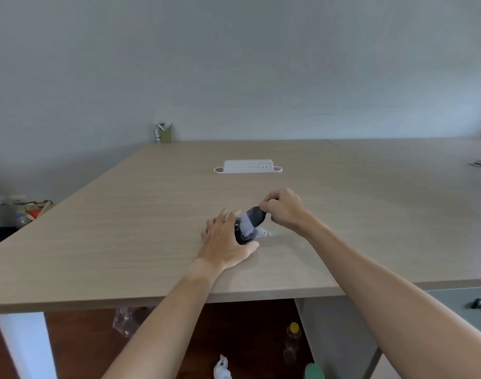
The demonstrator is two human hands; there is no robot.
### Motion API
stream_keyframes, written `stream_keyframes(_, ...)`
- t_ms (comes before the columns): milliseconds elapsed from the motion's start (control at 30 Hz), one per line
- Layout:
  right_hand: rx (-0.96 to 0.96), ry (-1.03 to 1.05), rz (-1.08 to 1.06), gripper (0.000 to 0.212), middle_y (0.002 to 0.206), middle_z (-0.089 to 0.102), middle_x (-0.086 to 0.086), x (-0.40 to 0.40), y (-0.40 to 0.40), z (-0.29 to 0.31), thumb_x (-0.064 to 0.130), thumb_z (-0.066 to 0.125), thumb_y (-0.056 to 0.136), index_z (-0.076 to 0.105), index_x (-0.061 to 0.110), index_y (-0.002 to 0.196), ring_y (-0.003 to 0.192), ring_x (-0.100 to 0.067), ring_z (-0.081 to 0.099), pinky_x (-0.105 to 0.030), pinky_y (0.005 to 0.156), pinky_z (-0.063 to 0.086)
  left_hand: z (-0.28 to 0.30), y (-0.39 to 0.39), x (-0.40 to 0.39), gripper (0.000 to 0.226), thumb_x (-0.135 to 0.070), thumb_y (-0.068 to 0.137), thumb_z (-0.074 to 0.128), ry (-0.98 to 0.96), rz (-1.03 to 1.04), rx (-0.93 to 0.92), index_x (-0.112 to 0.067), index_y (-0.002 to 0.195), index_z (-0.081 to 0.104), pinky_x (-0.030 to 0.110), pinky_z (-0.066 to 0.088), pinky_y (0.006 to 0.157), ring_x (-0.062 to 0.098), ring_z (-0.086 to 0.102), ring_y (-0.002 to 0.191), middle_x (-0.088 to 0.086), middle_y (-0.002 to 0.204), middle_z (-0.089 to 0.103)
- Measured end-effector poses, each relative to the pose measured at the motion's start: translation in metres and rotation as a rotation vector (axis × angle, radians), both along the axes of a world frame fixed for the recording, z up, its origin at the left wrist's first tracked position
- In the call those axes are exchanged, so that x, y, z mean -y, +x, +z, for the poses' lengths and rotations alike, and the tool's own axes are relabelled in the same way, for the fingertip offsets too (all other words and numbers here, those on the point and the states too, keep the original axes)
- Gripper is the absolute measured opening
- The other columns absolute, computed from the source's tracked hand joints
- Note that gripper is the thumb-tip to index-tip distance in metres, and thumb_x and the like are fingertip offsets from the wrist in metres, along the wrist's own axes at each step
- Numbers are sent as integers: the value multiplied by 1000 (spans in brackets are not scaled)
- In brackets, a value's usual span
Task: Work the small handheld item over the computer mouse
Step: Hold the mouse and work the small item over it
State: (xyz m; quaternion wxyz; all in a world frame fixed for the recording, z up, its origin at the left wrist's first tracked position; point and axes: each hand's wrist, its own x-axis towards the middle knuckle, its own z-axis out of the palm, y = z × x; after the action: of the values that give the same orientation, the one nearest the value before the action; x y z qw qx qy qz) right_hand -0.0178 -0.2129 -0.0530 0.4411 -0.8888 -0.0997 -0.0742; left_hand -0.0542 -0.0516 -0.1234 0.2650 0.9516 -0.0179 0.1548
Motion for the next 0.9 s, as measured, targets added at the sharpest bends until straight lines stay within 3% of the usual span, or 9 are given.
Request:
stream_keyframes(67, -7, -67, 8, 21, 63, 61, -7, 1, -1, -2, 8, 55, 78, 72, -5, 79, 62, -20, 47, -29, 54, 39, 0, 0, -2, 68, -48, 71, 64, -31, -27, -1, -37, 134, 41, 38, 26, 105, 24, 35, 130, -12, 139, 44)
stream_keyframes(167, 112, -121, -109, 24, 79, 71, -24, 4, 1, -2, 2, 50, 77, 71, -9, 80, 71, -29, 57, -38, 56, 48, -1, 0, -2, 55, -43, 74, 64, -39, -11, 5, -36, 126, 47, 37, 26, 103, 24, 38, 125, -6, 128, 49)
stream_keyframes(267, 180, -60, -164, 24, 77, 72, -18, 4, 2, 3, 3, 50, 78, 72, -6, 80, 79, -32, 63, -37, 59, 50, -3, 0, 1, 57, -51, 73, 68, -48, 30, 36, -35, 124, 48, 34, 27, 101, 23, 37, 122, -3, 123, 44)
stream_keyframes(400, 12, -36, 29, 19, 64, 64, -2, -2, -7, 3, 7, 56, 80, 74, 1, 76, 60, -18, 51, -26, 53, 40, -3, 2, 0, 73, -54, 70, 67, -33, -4, 35, -39, 136, 40, 38, 26, 108, 21, 32, 131, -7, 139, 38)
stream_keyframes(500, 61, -104, -21, 23, 78, 73, -15, -3, -7, 0, 3, 52, 80, 74, -4, 79, 72, -29, 59, -29, 55, 43, -4, 4, -1, 66, -46, 72, 61, -14, -43, 7, -39, 135, 41, 42, 24, 111, 22, 32, 137, -12, 147, 38)
stream_keyframes(600, 152, -82, -153, 25, 85, 72, -21, -4, -5, 2, 2, 49, 79, 72, -7, 83, 85, -36, 63, -38, 63, 51, -5, 1, 0, 54, -46, 75, 59, -3, -19, 37, -35, 127, 46, 37, 28, 102, 22, 39, 125, -16, 134, 48)
stream_keyframes(767, 91, -83, -13, 22, 87, 75, -14, -11, -7, 6, 6, 54, 80, 75, 0, 81, 87, -30, 65, -27, 56, 44, -4, 0, 2, 50, -56, 72, 64, -37, 39, 73, -34, 115, 50, 31, 28, 90, 21, 39, 113, -17, 123, 54)
stream_keyframes(900, 114, -138, -100, 28, 90, 72, -28, -8, -3, 2, 4, 49, 73, 68, -14, 82, 81, -40, 64, -40, 60, 52, -5, -1, 2, 60, -62, 69, 65, -34, 62, 64, -37, 121, 49, 29, 27, 92, 20, 37, 115, -12, 124, 52)
